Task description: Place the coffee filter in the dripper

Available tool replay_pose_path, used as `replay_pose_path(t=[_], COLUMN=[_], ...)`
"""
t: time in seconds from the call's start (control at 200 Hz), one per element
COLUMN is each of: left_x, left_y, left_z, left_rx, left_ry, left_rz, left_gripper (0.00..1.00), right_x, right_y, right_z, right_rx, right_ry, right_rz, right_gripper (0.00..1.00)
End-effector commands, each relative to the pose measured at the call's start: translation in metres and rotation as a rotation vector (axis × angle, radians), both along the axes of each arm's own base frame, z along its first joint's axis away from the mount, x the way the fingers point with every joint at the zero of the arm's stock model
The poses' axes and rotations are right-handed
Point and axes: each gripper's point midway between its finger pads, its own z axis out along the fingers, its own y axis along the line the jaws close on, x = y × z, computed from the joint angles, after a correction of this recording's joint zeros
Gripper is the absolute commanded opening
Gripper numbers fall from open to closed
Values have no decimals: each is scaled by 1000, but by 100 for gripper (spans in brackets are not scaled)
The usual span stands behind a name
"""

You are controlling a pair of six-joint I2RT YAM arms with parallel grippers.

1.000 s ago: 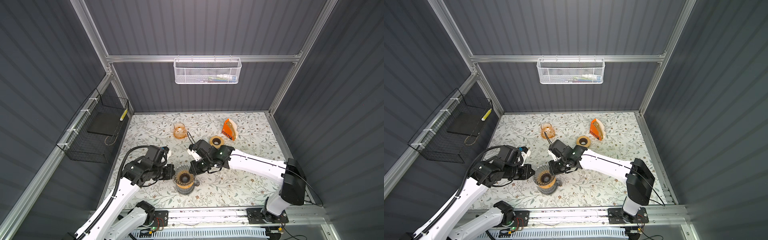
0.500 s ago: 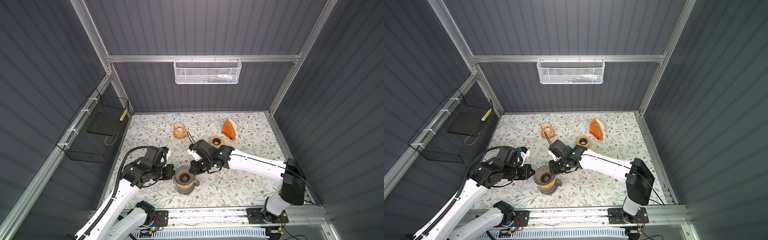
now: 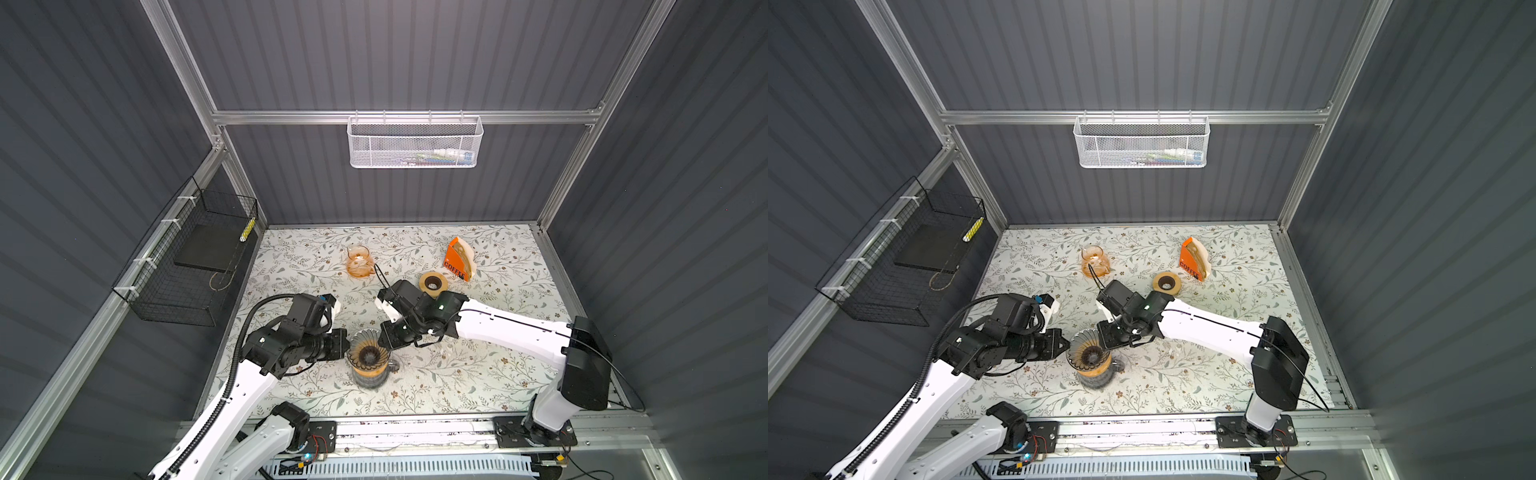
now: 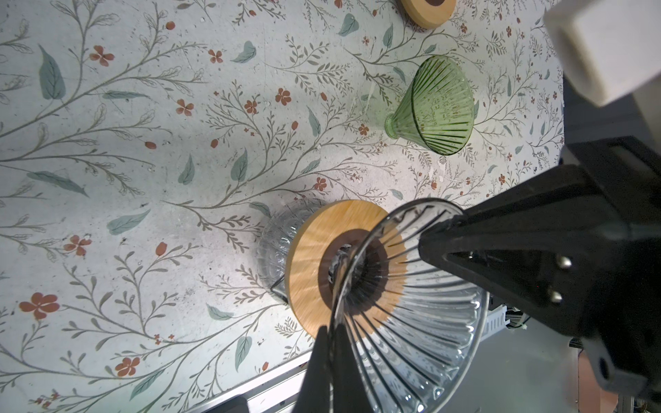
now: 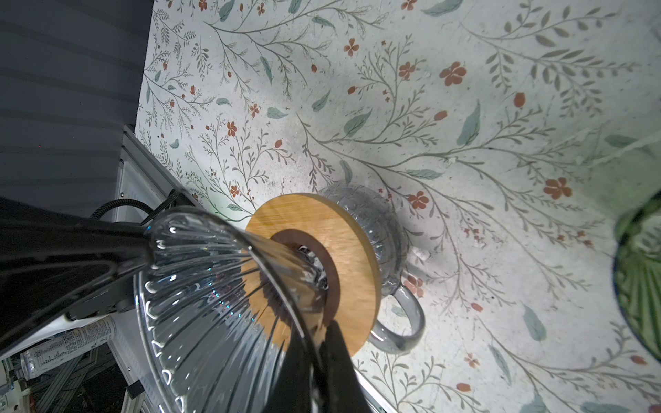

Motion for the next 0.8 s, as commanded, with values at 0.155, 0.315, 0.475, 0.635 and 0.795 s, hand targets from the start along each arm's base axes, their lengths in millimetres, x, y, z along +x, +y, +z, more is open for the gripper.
replay_pose_path(t=[0.155, 0.315, 0.475, 0.635, 0.795], left_x=[-23, -25, -26, -25, -22], left_y=[5, 6, 7, 8, 8], left_z=[-42, -46, -46, -46, -43], left_rx=[65, 66, 67, 71, 72], left_ry=[210, 225, 227, 221, 207], left_rz=[6, 14, 21, 24, 29], left_gripper=[5, 6, 6, 6, 6], right_x=[-3, -1, -2, -1, 0], right_y=[-3, -5, -5, -3, -3], right_z=[-44, -50, -55, -55, -57], right_rx=[-111, -126, -132, -129, -125], right_ry=[-10, -18, -15, -21, -23], right_rz=[16, 12, 12, 12, 11], right_gripper=[0, 0, 0, 0, 0])
